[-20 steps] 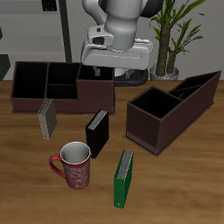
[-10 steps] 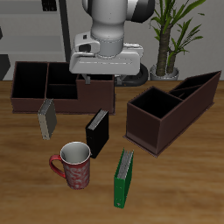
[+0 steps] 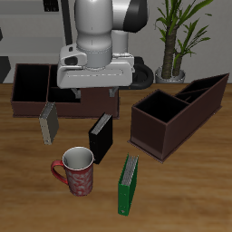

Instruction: Place the red mug into the back desk caddy's left compartment

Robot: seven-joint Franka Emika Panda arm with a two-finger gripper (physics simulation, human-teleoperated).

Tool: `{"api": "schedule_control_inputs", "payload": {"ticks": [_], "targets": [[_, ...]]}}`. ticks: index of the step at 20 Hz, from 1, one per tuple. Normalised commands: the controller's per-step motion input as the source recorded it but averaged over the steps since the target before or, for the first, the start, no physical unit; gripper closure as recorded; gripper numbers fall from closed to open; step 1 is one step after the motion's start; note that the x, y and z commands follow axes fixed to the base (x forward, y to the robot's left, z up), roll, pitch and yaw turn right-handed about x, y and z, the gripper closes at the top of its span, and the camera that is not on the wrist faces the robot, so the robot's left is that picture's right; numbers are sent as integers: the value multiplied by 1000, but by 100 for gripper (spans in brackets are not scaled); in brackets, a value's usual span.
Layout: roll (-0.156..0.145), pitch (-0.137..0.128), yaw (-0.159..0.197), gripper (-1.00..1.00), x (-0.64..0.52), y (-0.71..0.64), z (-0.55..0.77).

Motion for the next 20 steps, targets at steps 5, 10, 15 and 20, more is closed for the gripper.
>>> {"api": "schedule_control_inputs", "payload": {"ticks": [5,10,15,20], "targets": [[-7,-14,19,-100,202,-143,-97],[-21,-35,17,-100,248,-167,-85],[-41,-37,44,-100,185,-78,-106],[-30,-53,26,-100,186,26,-235]]}}
